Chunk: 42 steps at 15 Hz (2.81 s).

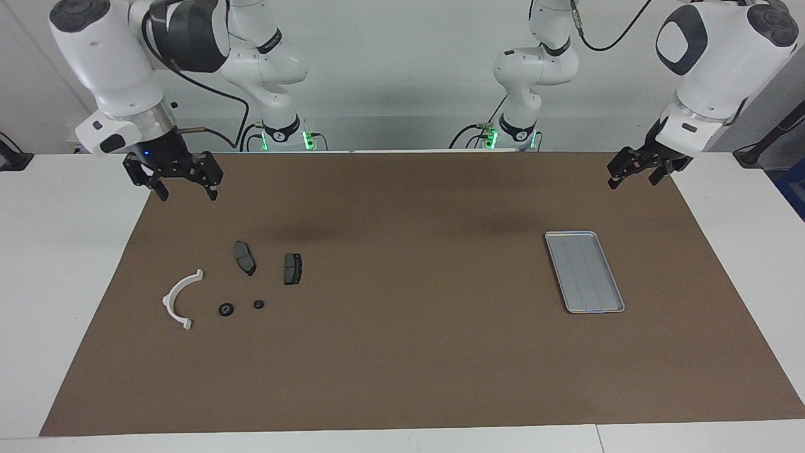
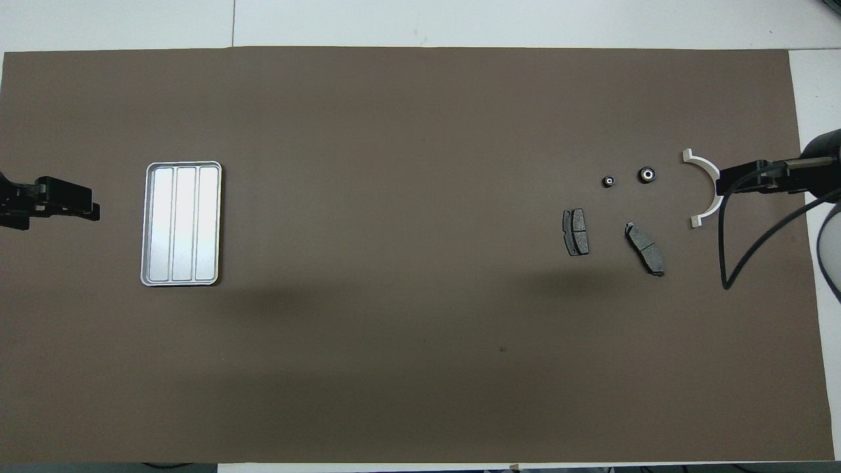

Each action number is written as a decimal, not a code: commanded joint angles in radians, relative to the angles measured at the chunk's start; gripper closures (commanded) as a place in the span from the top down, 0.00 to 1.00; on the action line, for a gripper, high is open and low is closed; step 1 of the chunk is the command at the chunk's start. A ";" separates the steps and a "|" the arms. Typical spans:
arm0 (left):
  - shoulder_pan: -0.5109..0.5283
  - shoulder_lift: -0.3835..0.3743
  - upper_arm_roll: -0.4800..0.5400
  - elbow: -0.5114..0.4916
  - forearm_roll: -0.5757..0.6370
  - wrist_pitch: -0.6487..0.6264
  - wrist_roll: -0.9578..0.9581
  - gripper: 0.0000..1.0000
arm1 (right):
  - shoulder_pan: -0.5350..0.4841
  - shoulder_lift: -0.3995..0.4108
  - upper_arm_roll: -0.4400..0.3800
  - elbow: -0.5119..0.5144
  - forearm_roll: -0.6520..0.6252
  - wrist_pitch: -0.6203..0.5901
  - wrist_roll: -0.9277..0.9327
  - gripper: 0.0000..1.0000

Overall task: Pick bearing gear from pile to tray
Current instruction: 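Reach the right gripper to the black bearing and grasp it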

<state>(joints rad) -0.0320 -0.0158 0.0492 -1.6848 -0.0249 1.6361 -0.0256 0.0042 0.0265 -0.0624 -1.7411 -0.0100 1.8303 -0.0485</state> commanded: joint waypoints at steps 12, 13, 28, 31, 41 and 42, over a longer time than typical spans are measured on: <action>-0.043 -0.041 -0.005 -0.078 0.014 0.099 -0.088 1.00 | -0.024 0.374 0.006 0.002 -0.001 0.397 -0.036 0.95; -0.052 -0.041 -0.003 -0.085 0.014 0.102 -0.092 1.00 | -0.024 0.388 0.006 0.003 -0.001 0.408 -0.036 0.95; -0.072 -0.078 -0.006 -0.159 0.010 0.146 -0.171 1.00 | -0.012 0.467 0.006 -0.032 -0.001 0.494 -0.044 0.91; -0.077 -0.078 -0.008 -0.161 0.008 0.142 -0.169 1.00 | -0.013 0.466 0.006 -0.043 -0.001 0.492 -0.051 0.72; -0.104 -0.082 -0.006 -0.162 0.010 0.126 -0.186 1.00 | 0.031 0.391 0.010 0.063 0.004 0.301 -0.025 0.00; -0.104 -0.082 -0.006 -0.162 0.010 0.131 -0.216 1.00 | 0.045 0.380 0.012 0.086 0.001 0.276 0.017 0.00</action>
<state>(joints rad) -0.1223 -0.0642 0.0335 -1.8113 -0.0249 1.7525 -0.2003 0.0203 0.4306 -0.0556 -1.7008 -0.0107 2.1677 -0.0654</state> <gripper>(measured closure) 0.000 0.652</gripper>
